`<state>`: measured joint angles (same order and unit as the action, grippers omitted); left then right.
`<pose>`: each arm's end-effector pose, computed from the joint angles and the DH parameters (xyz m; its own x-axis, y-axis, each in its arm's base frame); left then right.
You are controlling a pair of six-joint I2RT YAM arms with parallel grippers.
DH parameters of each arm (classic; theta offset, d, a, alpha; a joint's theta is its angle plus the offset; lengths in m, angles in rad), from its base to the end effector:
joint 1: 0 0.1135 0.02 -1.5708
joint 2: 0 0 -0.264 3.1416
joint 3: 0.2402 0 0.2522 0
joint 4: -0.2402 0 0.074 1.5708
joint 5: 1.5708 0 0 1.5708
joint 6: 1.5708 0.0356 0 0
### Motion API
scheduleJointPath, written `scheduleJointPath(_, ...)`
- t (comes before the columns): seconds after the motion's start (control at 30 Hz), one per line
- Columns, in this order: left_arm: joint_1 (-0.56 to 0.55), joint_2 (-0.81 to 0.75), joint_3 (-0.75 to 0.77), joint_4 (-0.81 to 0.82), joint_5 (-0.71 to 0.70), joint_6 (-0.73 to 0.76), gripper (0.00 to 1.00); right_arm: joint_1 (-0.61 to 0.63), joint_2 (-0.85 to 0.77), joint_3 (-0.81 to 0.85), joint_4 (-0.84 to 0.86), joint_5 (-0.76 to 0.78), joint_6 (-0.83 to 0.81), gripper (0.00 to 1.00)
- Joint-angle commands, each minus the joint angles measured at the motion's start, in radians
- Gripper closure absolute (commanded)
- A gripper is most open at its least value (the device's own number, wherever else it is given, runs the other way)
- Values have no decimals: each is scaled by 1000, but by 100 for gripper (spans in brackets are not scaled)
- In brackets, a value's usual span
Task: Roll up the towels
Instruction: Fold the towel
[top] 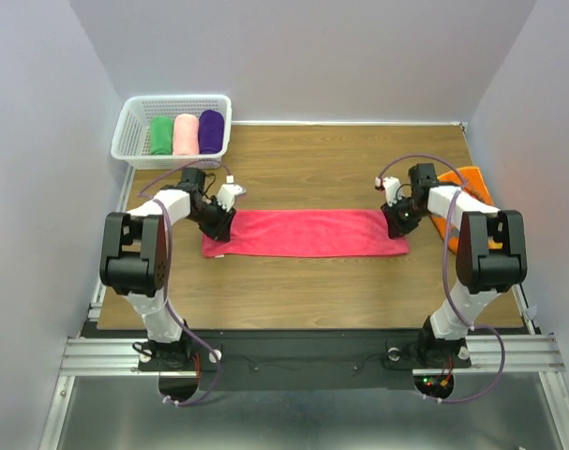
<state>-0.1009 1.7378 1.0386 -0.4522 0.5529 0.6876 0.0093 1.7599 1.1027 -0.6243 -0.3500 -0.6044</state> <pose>0.3289 -0.0521 0.1668 -0.5128 0.5948 -0.6191 0.8074 0.5792 -0.1122 0.3307 0.0153 0.1677 -0.7281 -0.5406 -0.4215 -0.6323 0.7671 0.1083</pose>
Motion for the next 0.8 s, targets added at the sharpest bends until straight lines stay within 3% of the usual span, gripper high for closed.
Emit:
scheduleJointPath(0.0,0,104,121,75,-91,-164,68,29,-26,-84,-92,43,-44,76)
scheduleJointPath(0.23,-34,288,451,106,-94,-215,67,147,-88,-165,-218,33,-123,77)
scheduleJointPath(0.4,-45,307,581,106,-21,-221,64,300,-126,-155,-380,-166,-155,77)
scheduleJointPath(0.53,-43,175,545,135,8,-232,61,304,-131,6,-416,-264,-115,79)
scheduleJointPath(0.77,-42,-83,331,265,-62,-333,55,299,-63,172,-305,-158,-48,78)
